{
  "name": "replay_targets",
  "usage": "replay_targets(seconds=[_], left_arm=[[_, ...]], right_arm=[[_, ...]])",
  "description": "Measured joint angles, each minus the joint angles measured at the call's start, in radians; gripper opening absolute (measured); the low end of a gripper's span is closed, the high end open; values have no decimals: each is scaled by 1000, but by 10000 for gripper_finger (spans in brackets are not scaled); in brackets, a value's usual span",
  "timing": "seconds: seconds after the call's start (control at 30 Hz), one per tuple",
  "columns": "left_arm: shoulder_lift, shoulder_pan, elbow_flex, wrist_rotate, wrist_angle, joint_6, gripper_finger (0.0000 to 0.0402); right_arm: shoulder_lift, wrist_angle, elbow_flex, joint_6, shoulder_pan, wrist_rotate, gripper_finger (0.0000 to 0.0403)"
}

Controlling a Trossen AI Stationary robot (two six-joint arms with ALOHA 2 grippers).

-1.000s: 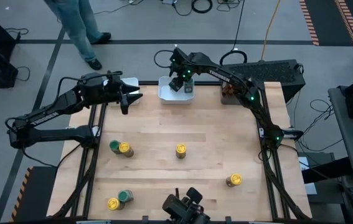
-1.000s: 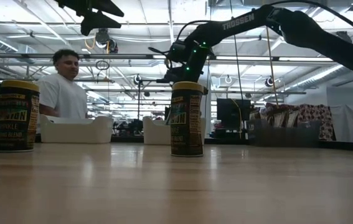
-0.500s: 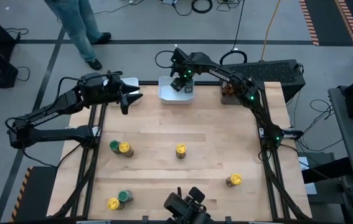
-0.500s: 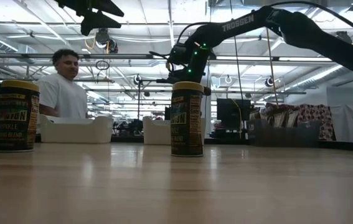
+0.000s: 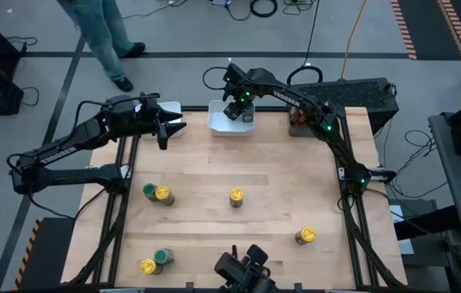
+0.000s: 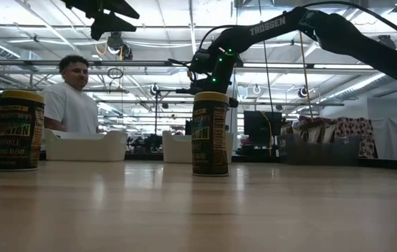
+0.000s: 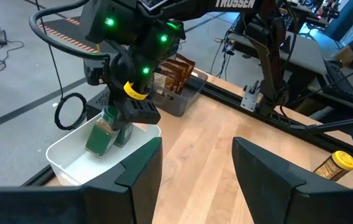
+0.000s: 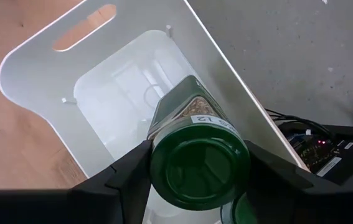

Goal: Sort spices by type
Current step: Put the bottom right green seasoning bottle into the right white bin

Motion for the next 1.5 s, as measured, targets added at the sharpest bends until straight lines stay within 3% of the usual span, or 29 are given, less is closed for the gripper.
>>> replay_targets(seconds=[1.5], left_arm=[[0,0,0,12,0,-2,199]], right_arm=[[0,21,0,-36,-3,3,215]])
